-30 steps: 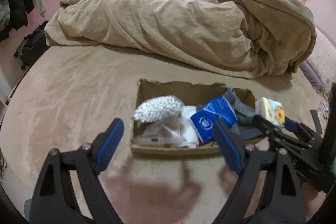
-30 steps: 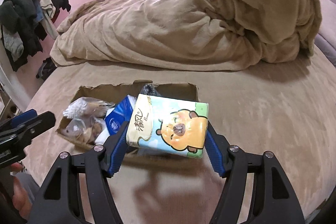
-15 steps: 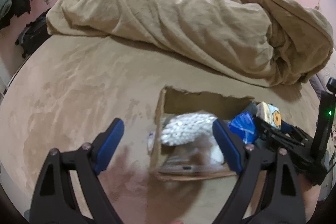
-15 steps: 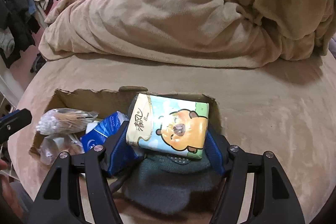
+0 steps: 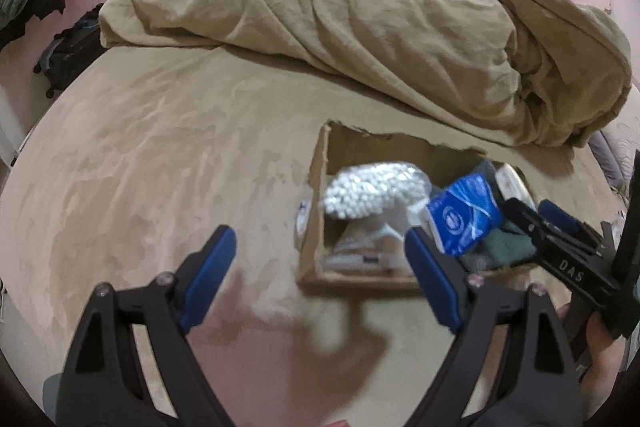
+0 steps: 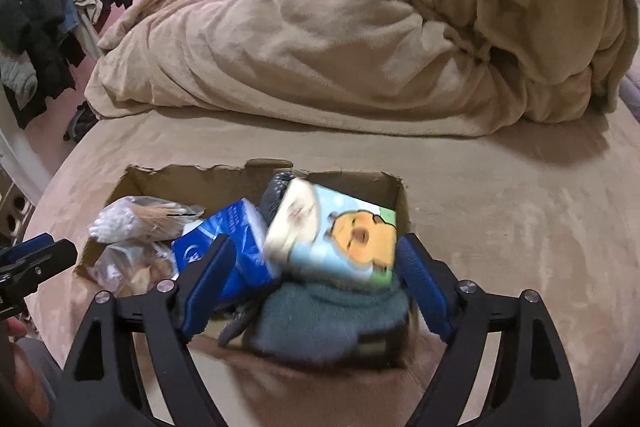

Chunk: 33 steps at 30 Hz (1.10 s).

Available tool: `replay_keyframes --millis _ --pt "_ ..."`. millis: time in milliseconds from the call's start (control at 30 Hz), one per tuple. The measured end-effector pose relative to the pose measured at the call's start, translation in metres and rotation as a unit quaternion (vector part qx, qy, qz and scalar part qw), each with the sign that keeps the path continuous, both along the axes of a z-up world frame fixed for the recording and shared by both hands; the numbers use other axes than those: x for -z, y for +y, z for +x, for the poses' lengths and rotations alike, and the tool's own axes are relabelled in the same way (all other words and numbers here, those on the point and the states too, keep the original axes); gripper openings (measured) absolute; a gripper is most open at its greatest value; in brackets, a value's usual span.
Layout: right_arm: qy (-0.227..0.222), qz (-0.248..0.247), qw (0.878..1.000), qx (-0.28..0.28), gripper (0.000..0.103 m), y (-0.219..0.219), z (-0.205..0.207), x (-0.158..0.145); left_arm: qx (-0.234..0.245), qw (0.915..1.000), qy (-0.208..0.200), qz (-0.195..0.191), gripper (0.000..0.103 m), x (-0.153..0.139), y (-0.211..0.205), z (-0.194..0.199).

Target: Organize objects

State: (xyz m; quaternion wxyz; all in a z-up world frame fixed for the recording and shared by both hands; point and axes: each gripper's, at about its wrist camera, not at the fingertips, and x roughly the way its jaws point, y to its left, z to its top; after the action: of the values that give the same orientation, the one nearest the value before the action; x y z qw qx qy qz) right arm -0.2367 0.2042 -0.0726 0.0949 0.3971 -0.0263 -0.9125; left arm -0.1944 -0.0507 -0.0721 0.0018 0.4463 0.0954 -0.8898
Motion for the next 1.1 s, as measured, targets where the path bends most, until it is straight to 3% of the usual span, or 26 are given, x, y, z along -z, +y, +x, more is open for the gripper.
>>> replay_keyframes --millis 400,800,1100 --pt "0.010 0.002 1.000 0.010 0.085 0.007 0.058 -0.023 0.018 0.9998 0.011 0.006 0.088 -0.019 0.014 0.051" --pt "0.038 0.011 0.999 0.009 0.085 0.009 0.131 -0.060 0.047 0.9971 0.052 -0.031 0.088 -0.040 0.046 0.119" --pt "0.035 0.018 0.999 0.002 0.085 0.005 0.170 -0.064 0.063 0.9950 0.061 -0.047 0.088 -0.039 0.066 0.149"
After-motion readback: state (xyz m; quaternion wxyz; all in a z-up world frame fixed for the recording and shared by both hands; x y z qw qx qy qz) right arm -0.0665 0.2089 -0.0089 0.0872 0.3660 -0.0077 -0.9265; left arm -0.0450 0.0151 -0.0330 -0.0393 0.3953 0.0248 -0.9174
